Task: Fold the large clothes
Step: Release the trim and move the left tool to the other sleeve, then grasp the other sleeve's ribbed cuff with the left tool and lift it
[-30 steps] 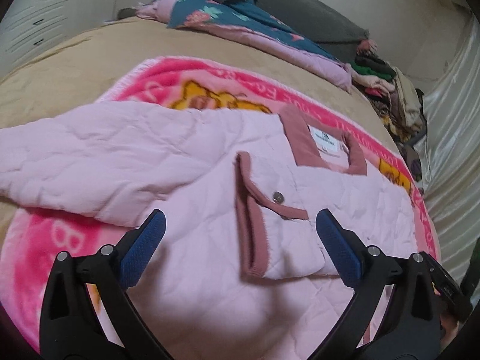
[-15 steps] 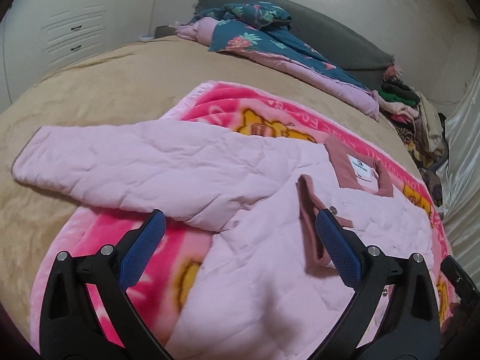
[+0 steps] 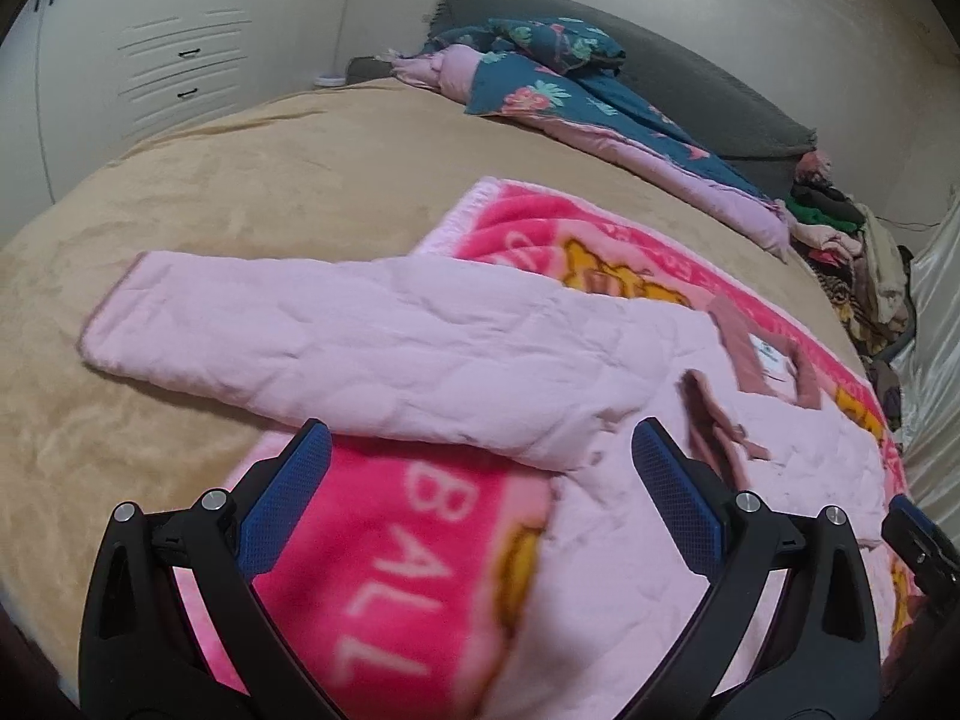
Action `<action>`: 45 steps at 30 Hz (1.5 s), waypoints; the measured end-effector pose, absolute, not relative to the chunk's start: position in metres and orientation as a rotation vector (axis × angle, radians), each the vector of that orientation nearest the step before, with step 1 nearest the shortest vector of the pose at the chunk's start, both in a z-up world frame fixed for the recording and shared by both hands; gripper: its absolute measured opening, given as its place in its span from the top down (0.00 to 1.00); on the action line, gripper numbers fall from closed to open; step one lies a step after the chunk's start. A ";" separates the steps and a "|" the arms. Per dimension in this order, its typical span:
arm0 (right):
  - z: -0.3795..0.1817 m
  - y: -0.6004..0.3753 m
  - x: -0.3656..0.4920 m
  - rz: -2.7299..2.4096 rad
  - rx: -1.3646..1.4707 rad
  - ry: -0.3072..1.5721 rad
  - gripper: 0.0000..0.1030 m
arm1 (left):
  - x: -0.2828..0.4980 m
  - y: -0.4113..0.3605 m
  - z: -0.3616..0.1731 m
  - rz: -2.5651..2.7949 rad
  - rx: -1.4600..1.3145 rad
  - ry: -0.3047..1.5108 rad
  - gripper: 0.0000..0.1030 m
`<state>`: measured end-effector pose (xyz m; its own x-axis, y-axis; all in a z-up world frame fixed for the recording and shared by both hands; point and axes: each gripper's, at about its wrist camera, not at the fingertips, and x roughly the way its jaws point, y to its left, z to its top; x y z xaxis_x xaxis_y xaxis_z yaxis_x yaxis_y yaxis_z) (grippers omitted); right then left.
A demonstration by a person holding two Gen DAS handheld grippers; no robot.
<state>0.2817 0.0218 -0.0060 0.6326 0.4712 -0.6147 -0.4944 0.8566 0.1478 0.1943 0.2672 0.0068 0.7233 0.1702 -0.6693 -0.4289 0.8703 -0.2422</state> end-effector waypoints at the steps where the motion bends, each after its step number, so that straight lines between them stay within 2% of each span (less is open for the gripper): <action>1: -0.006 0.027 0.282 0.557 -0.041 0.693 0.04 | 0.192 0.272 0.007 0.344 -0.399 0.688 0.09; 21: -0.030 0.149 0.279 0.673 -0.155 0.746 0.04 | 0.169 0.355 -0.027 0.460 -0.469 0.732 0.09; 29: -0.040 0.186 0.281 0.706 -0.207 0.768 0.04 | 0.169 0.399 -0.062 0.545 -0.567 0.766 0.09; 38: -0.046 0.203 0.286 0.731 -0.217 0.780 0.04 | 0.174 0.434 -0.086 0.605 -0.672 0.732 0.09; 45: -0.045 0.187 0.293 0.719 -0.211 0.789 0.04 | 0.178 0.469 -0.105 0.628 -0.855 0.668 0.09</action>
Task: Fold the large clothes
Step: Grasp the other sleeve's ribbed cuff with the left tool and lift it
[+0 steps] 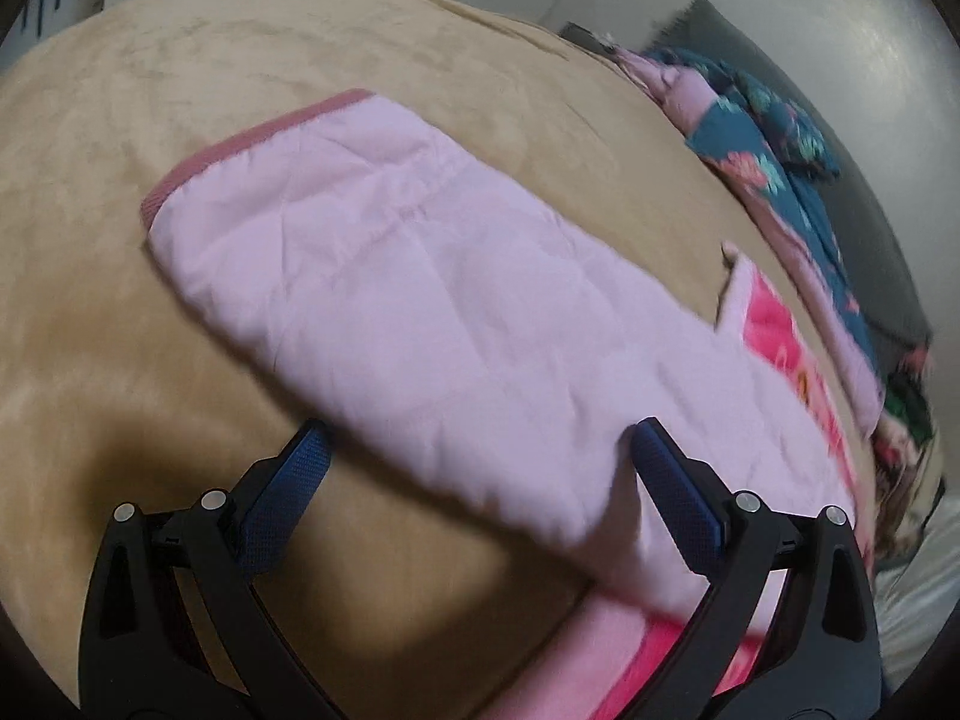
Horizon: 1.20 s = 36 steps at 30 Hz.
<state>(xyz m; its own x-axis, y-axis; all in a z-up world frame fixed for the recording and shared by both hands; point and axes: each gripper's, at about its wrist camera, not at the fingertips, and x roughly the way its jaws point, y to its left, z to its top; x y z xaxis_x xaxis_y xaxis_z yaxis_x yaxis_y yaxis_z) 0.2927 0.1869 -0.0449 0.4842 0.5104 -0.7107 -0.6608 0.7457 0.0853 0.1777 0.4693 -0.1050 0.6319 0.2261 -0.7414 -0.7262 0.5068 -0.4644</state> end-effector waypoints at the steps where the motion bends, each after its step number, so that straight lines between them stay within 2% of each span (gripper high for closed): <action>1: -0.044 0.184 0.292 0.718 -0.213 0.787 0.04 | 0.178 0.473 -0.105 0.640 -0.857 0.662 0.09; 8: -0.035 0.141 0.297 0.651 -0.228 0.761 0.04 | 0.174 0.505 -0.110 0.679 -0.923 0.586 0.11; 9: -0.033 0.134 0.297 0.644 -0.222 0.752 0.04 | 0.175 0.505 -0.109 0.686 -0.907 0.591 0.18; 11: -0.031 0.124 0.296 0.629 -0.211 0.741 0.04 | 0.173 0.505 -0.105 0.704 -0.887 0.582 0.51; 12: -0.030 0.118 0.297 0.622 -0.197 0.739 0.04 | 0.171 0.506 -0.102 0.697 -0.890 0.567 0.57; 13: -0.029 0.113 0.296 0.619 -0.181 0.737 0.04 | 0.169 0.506 -0.099 0.694 -0.880 0.555 0.71; 14: -0.027 0.108 0.295 0.618 -0.168 0.735 0.04 | 0.168 0.503 -0.091 0.694 -0.844 0.543 0.79; 16: -0.026 0.101 0.293 0.615 -0.148 0.729 0.04 | 0.167 0.496 -0.073 0.679 -0.772 0.522 0.84; 22: -0.022 0.077 0.283 0.588 -0.133 0.718 0.04 | 0.161 0.472 -0.018 0.609 -0.661 0.432 0.87; 27: -0.017 0.037 0.275 0.568 -0.024 0.709 0.04 | 0.147 0.423 0.026 0.524 -0.632 0.356 0.87; 36: -0.008 -0.028 0.248 0.500 0.007 0.686 0.04 | 0.157 0.334 0.069 0.356 -0.523 0.370 0.93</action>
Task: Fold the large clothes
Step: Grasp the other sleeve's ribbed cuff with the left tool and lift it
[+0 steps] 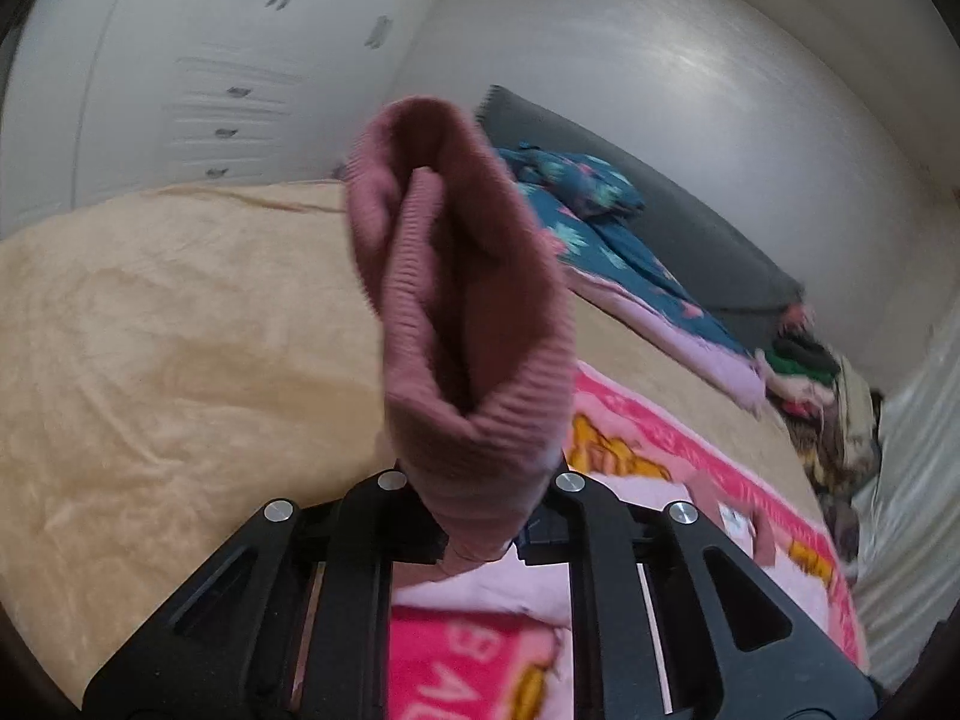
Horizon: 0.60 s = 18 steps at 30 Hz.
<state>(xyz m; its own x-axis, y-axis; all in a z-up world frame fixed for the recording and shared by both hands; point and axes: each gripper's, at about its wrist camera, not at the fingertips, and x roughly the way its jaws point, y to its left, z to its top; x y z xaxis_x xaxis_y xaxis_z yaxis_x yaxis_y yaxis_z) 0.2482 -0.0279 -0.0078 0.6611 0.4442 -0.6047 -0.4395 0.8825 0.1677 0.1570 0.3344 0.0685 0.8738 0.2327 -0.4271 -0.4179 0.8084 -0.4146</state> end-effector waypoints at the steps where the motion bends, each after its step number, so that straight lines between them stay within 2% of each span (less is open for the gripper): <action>1: -0.008 -0.034 0.245 0.498 0.013 0.686 0.04 | 0.162 0.326 0.072 0.347 -0.508 0.379 0.93; 18: 0.017 -0.123 0.205 0.417 0.101 0.596 0.04 | 0.172 0.224 0.128 0.230 -0.414 0.377 0.95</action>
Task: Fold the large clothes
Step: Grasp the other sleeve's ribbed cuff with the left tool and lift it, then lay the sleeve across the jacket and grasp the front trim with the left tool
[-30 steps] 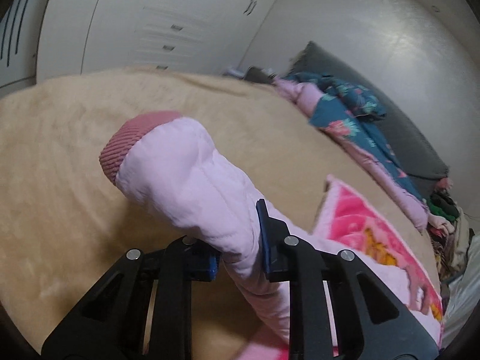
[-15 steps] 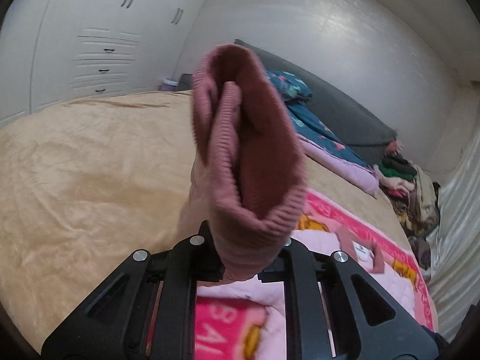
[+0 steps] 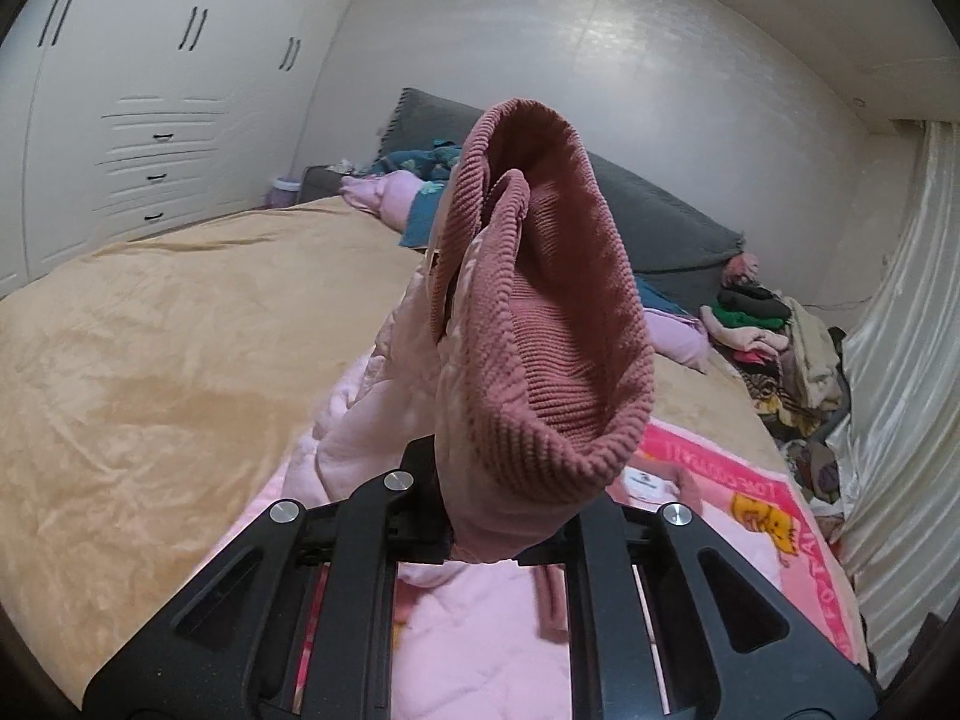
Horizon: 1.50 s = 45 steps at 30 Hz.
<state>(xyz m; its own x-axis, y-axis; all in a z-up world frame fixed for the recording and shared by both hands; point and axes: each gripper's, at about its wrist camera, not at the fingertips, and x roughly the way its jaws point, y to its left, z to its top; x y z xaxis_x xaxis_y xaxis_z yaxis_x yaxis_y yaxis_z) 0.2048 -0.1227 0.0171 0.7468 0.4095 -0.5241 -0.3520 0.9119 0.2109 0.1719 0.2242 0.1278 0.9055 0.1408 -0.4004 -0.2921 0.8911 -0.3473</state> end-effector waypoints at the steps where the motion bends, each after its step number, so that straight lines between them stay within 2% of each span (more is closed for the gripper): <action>1: 0.017 -0.126 0.203 0.406 0.098 0.591 0.04 | 0.171 0.221 0.129 0.225 -0.411 0.374 0.95; 13: 0.026 -0.163 0.188 0.367 0.128 0.537 0.04 | 0.177 0.158 0.153 0.127 -0.346 0.366 0.95; 25: 0.026 -0.184 0.188 0.358 0.180 0.521 0.04 | 0.194 0.110 0.151 0.029 -0.312 0.398 0.95; 45: 0.001 -0.231 0.201 0.278 0.283 0.543 0.04 | 0.235 0.018 0.095 -0.142 -0.178 0.551 0.95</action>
<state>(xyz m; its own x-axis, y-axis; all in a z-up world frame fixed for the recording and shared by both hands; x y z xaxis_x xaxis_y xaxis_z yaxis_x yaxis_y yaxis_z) 0.2010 -0.2311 0.0011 0.8206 0.3315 -0.4655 -0.1835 0.9242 0.3349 0.2352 0.0175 0.0951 0.8431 -0.1811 -0.5064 0.0858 0.9749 -0.2057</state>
